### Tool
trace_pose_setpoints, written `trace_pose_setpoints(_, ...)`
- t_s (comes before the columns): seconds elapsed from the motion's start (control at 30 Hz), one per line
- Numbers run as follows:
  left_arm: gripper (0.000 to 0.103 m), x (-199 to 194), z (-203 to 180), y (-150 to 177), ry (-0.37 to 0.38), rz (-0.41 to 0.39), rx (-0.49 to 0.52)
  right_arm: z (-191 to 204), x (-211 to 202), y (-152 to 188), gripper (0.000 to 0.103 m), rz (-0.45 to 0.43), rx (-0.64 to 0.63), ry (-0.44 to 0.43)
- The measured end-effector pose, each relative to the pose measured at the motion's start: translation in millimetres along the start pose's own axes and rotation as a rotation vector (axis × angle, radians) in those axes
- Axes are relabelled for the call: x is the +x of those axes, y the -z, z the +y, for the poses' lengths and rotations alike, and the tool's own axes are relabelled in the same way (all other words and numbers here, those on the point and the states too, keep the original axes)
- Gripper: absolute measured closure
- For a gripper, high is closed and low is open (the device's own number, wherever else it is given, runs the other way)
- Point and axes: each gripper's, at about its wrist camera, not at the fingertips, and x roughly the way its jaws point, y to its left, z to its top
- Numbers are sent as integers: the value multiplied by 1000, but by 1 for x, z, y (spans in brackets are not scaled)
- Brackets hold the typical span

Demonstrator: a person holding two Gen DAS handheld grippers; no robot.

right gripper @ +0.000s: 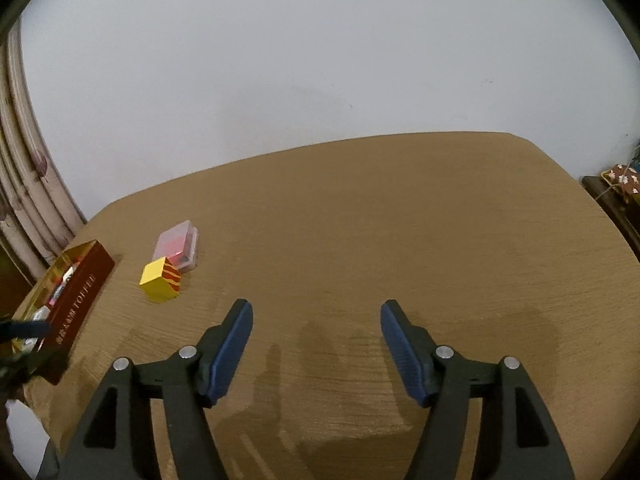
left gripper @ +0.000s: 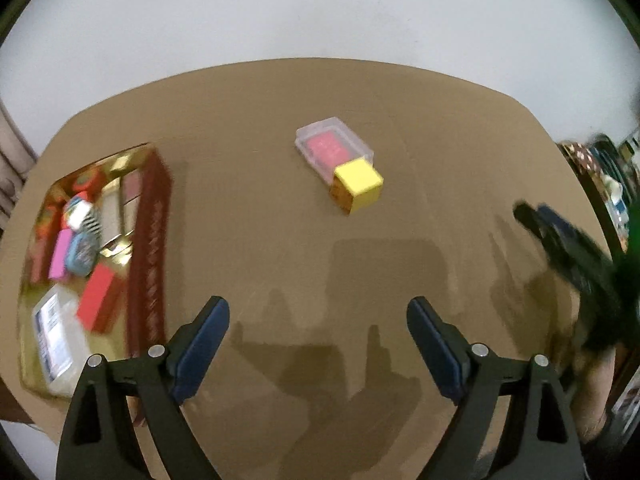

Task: Organize rigid objects
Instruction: 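Move the left gripper to the yellow cube and close on it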

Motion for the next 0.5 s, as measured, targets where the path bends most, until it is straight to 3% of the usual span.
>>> trace_pose_setpoints(0.2,15,32,-13,-40,-16,16,-48,-11,-19,1,34,-25,19,-34)
trace_pose_setpoints(0.5,15,67,-20,-67,-77,51,-87,-16,-26,1,34,-59,42,-54)
